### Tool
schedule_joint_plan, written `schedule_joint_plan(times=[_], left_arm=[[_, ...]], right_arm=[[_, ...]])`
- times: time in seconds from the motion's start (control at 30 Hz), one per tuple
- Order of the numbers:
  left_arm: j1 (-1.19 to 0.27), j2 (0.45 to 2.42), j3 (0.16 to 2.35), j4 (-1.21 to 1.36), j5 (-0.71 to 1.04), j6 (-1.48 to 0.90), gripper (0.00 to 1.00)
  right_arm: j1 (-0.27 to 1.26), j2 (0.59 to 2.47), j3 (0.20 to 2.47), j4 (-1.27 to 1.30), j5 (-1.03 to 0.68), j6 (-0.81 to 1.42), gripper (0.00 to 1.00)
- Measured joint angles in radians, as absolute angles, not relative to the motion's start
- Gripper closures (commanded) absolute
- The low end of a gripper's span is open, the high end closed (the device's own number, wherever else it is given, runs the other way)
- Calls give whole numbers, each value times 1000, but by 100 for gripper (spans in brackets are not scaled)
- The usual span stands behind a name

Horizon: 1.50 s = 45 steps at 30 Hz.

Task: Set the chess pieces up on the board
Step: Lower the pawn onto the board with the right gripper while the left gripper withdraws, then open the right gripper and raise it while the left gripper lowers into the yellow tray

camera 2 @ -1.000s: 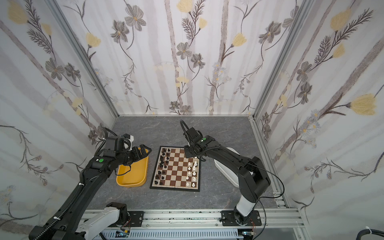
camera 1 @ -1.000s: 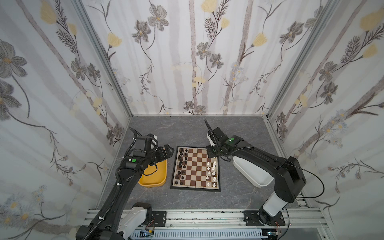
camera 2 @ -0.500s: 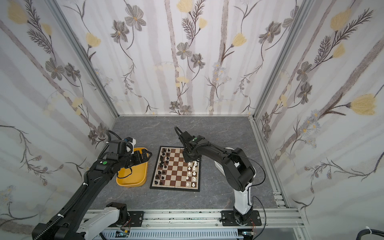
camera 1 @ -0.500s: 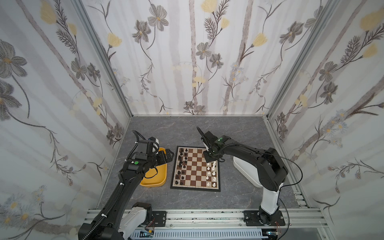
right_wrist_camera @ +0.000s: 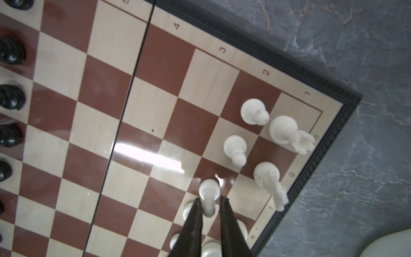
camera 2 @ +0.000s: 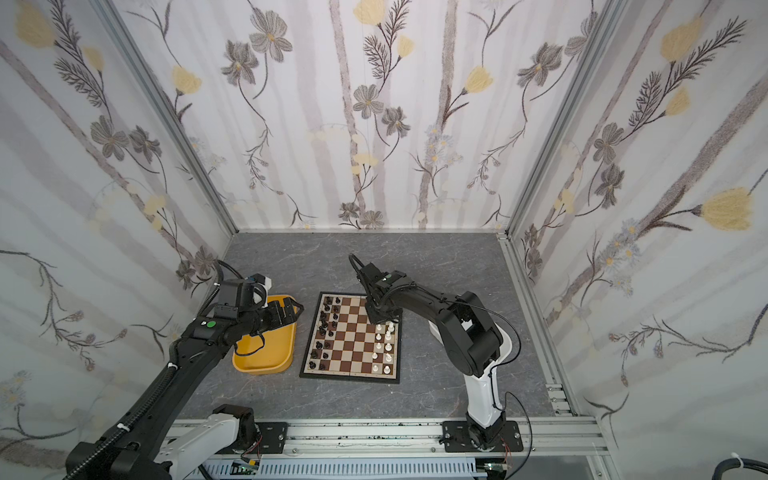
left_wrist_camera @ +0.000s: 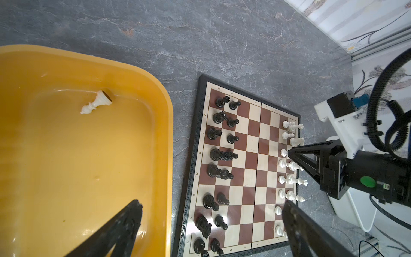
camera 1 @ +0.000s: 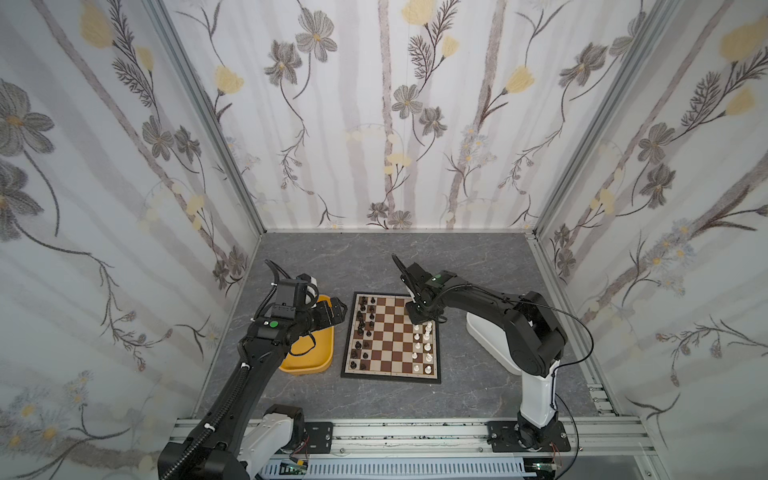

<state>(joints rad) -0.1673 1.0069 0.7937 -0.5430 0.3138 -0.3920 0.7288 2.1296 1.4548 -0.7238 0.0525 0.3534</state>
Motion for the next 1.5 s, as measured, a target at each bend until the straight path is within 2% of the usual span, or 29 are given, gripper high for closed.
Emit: schedule_joint_plan(times=[0.17, 0.37, 0.57, 0.63, 0.73, 1.13, 1.3, 1.5], left_arm=[[-167, 1008, 794, -543, 299, -392, 0], [-159, 1026, 818, -587, 186, -407, 0], [-127, 1128, 887, -626, 69, -430, 15], [-118, 1188, 898, -632, 52, -419, 28], [-103, 1288, 911, -625, 29, -363, 34], [-81, 1558, 991, -519, -33, -113, 39], [-72, 1642, 1026, -488, -50, -23, 28], [-68, 1729, 1079, -474, -68, 43, 30]], right_arm=[[729, 2135, 1459, -724, 52, 353, 76], [730, 2046, 1510, -717, 51, 357, 58], [729, 1929, 1547, -645, 11, 363, 39], [727, 1888, 1514, -598, -26, 366, 35], [724, 1818, 1434, -521, -95, 384, 30], [641, 1560, 1118, -220, -324, 441, 22], [619, 1482, 1021, -133, -380, 463, 19], [593, 1428, 953, -85, -413, 489, 19]])
